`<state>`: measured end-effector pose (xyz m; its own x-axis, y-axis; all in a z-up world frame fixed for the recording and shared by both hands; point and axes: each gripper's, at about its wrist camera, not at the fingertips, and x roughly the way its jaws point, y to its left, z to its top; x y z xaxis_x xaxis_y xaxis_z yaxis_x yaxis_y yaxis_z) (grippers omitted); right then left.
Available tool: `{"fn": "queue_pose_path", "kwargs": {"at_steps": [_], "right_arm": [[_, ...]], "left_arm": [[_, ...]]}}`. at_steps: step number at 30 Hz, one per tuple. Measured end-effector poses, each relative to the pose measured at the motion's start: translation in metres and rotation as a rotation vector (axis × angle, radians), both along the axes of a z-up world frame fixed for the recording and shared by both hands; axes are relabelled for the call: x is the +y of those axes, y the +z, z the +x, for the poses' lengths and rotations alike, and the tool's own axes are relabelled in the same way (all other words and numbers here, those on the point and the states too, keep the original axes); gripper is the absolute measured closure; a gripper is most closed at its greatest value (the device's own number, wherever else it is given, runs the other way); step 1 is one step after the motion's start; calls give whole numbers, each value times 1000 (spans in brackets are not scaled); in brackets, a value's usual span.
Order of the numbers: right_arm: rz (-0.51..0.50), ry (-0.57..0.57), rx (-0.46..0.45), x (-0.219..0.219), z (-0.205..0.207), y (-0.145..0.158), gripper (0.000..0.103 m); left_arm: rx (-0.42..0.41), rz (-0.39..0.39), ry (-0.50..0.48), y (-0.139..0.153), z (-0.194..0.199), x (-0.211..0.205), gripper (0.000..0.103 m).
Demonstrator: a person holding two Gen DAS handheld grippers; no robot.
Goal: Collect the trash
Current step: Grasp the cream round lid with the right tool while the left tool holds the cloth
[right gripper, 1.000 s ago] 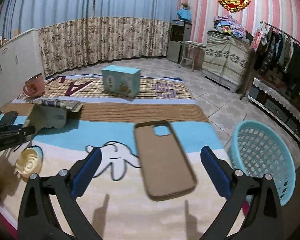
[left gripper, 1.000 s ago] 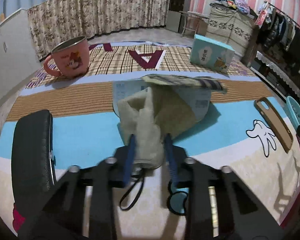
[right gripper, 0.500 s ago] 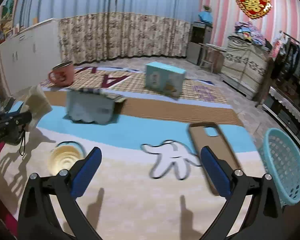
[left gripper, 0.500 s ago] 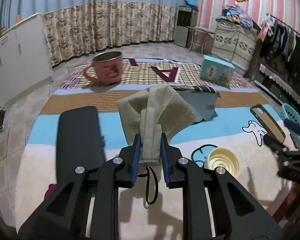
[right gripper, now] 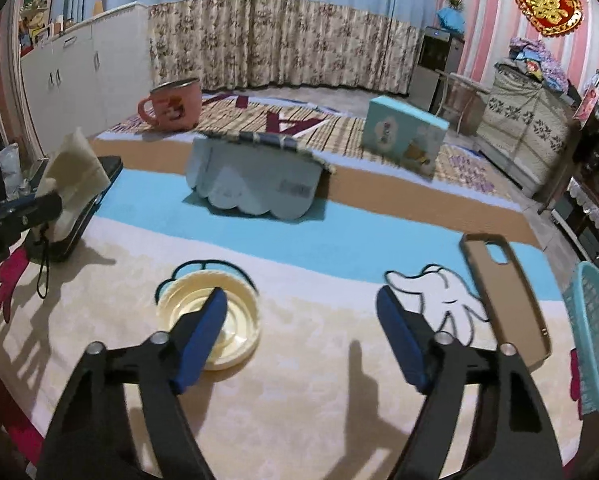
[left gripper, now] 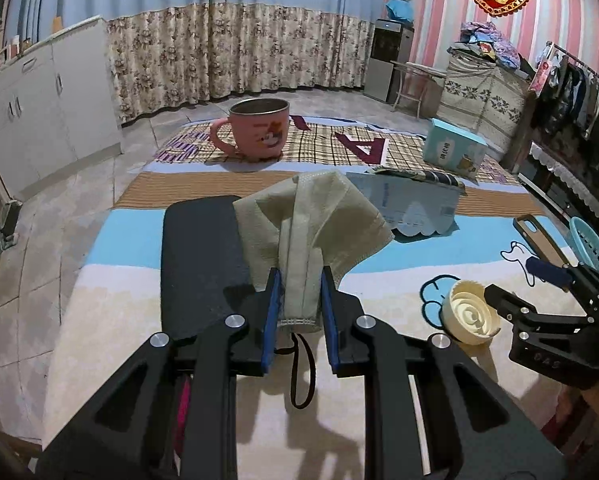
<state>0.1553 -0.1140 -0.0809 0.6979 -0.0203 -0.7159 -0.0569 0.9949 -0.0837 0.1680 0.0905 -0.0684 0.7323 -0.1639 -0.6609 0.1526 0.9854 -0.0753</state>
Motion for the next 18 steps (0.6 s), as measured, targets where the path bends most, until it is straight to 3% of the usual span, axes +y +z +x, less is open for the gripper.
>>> {"fn": "queue_pose_path", "kwargs": {"at_steps": [5, 10, 13, 18], "right_arm": [[30, 15, 57, 4, 5, -8, 56], [77, 37, 91, 6, 6, -13, 68], [111, 63, 111, 9, 10, -13, 86], [126, 79, 101, 4, 10, -12, 87]], "left_arm": [[1, -2, 8, -2, 2, 3, 84], [-2, 4, 16, -2, 2, 3, 84], [-1, 6, 21, -3, 3, 2, 85], [-3, 8, 28, -3, 5, 2, 84]]}}
